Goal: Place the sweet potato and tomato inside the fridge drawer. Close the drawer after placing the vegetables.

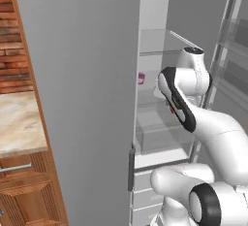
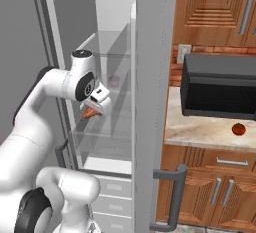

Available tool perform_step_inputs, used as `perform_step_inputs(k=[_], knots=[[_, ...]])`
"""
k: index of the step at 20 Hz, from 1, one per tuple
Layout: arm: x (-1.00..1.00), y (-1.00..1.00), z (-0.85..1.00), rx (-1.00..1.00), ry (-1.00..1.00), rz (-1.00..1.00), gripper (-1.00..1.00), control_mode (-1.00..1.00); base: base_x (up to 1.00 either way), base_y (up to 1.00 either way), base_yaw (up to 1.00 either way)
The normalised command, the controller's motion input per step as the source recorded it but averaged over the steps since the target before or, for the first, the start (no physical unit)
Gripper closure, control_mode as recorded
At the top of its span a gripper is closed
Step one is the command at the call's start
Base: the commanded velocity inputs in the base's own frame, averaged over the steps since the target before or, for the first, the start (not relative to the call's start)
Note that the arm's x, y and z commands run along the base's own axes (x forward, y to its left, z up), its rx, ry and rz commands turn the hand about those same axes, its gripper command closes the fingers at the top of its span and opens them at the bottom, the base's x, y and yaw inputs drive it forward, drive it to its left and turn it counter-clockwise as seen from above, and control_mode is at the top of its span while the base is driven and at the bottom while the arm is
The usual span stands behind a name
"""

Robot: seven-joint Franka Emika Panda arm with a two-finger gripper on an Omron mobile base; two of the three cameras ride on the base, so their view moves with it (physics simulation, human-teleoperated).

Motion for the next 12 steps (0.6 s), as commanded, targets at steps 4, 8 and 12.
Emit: perform_step_inputs(k=[4,8,12], knots=[[0.59,-0.19,-0.6,0.01,0.02,0.0,1.0,-1.0,0.0,0.0,0.0],[0.7,-0.02,-0.49,0.0,0.05,0.0,1.0,-1.0,0.0,0.0,0.0],[0.67,0.04,-0.31,0.0,0.08,0.0,1.0,-1.0,0.0,0.0,0.0]])
